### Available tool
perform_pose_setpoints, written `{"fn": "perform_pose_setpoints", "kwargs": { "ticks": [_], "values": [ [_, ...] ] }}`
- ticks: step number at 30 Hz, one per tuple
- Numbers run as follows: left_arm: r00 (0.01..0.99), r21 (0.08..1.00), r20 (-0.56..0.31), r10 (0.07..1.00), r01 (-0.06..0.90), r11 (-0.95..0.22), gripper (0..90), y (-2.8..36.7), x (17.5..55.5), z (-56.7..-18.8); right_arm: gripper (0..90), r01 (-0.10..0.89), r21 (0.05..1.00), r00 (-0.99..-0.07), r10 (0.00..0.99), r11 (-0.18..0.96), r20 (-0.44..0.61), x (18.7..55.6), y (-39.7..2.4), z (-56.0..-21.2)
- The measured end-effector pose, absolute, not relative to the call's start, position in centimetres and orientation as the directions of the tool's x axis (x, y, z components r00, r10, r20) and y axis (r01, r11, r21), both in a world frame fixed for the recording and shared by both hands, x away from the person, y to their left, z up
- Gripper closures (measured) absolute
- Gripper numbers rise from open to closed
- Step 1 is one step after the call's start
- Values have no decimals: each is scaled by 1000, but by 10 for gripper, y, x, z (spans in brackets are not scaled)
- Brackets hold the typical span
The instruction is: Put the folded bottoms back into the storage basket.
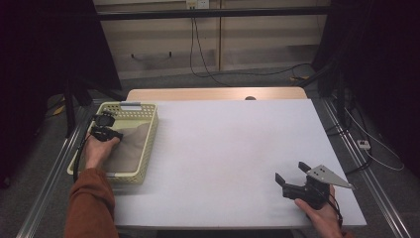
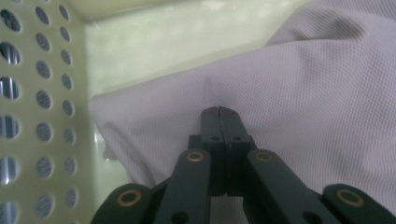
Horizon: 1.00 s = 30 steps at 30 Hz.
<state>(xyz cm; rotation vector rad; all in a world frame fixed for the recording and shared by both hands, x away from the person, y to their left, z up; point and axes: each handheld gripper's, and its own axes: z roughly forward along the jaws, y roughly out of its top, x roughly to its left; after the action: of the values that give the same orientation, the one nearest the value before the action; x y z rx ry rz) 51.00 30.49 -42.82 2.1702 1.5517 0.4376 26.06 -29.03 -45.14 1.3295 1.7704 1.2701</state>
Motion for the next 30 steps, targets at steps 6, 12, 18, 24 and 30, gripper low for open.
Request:
{"fn": "perform_pose_setpoints", "kwargs": {
  "ticks": [6, 12, 18, 24, 30],
  "values": [
    [328, 558, -4, 945, 784, -270, 900, 304, 514, -433, 58, 387, 921, -332, 939, 47, 92, 261, -291, -452],
    [328, 544, -20, 944, 796, -265, 900, 311, 511, -434, 58, 385, 922, -333, 939, 48, 90, 260, -291, -451],
    [305, 549, -36, 952, 802, -236, 900, 316, 510, -434, 58, 384, 922, -334, 938, 51, 88, 260, -291, -451],
    [315, 526, -57, 947, 816, -240, 900, 316, 506, -432, 59, 385, 922, -333, 939, 49, 89, 261, -291, -451],
    [308, 541, -58, 950, 809, -229, 900, 318, 505, -433, 59, 386, 921, -332, 939, 50, 89, 261, -291, -451]
  ]
}}
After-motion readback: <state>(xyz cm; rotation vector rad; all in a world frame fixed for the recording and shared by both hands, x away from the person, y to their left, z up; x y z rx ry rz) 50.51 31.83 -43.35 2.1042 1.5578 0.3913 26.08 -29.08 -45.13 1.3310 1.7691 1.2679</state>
